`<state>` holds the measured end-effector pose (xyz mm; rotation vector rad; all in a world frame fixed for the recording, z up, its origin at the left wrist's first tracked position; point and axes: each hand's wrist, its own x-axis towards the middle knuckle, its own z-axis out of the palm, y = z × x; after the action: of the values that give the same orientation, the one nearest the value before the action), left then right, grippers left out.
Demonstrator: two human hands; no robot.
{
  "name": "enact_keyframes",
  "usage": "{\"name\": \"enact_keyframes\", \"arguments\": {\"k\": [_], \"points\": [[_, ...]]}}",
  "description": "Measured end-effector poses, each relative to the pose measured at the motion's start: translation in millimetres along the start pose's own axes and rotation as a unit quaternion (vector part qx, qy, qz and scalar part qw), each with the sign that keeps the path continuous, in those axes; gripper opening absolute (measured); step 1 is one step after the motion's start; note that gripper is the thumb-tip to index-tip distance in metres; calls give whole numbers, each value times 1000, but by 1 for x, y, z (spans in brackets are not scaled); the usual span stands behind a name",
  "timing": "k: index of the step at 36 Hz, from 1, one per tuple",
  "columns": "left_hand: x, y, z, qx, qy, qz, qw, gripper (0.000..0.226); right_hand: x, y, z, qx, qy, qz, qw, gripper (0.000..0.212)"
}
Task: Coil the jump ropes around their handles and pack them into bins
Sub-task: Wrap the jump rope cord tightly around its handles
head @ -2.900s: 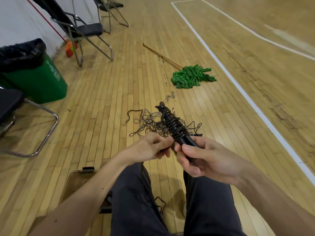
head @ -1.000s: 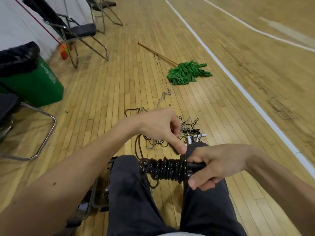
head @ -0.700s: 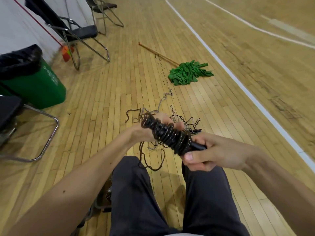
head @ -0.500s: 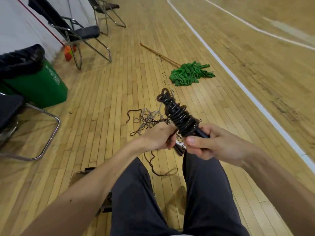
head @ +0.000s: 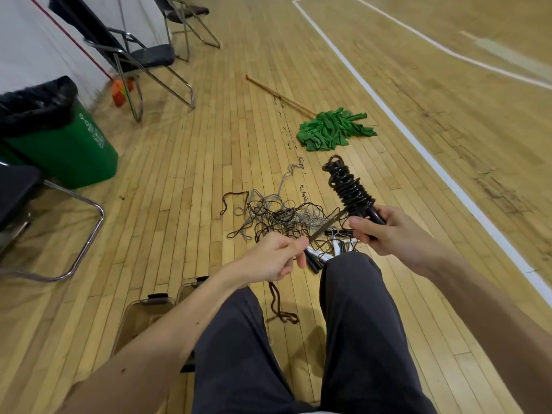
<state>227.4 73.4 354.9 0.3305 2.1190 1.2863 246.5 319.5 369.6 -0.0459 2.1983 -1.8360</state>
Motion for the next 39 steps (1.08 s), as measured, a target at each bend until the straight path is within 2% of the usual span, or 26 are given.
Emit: {"name": "enact_keyframes", "arguments": {"k": [5,8,13,17,23,26,31,33,39], "points": [[-3,0,3,75,-16,-12,997,38,7,18,-6,-32,35,28,998,18],[-3,4,3,201,22,7,979,33,11,28,-8,-87,42,44,994,21],[-10,18,-1,390,74,40,917,30,19,45,-8,-124,66,80,987,22],[-17,37,0,485,89,69,867,35,24,53,-5,-143,64,107,982,22],[-17,69,-8,603,105,170,772,40,26,63,2,-183,30,113,976,24],[-15,81,-12,632,86,222,737,39,26,59,4,-213,-30,107,971,23],[-4,92,-16,630,77,296,714,41,17,42,16,-218,-223,194,930,18],[1,92,-17,620,71,304,720,41,12,35,23,-228,-272,196,914,18],[10,87,-28,566,76,329,752,43,-3,20,33,-245,-346,158,892,22]]}}
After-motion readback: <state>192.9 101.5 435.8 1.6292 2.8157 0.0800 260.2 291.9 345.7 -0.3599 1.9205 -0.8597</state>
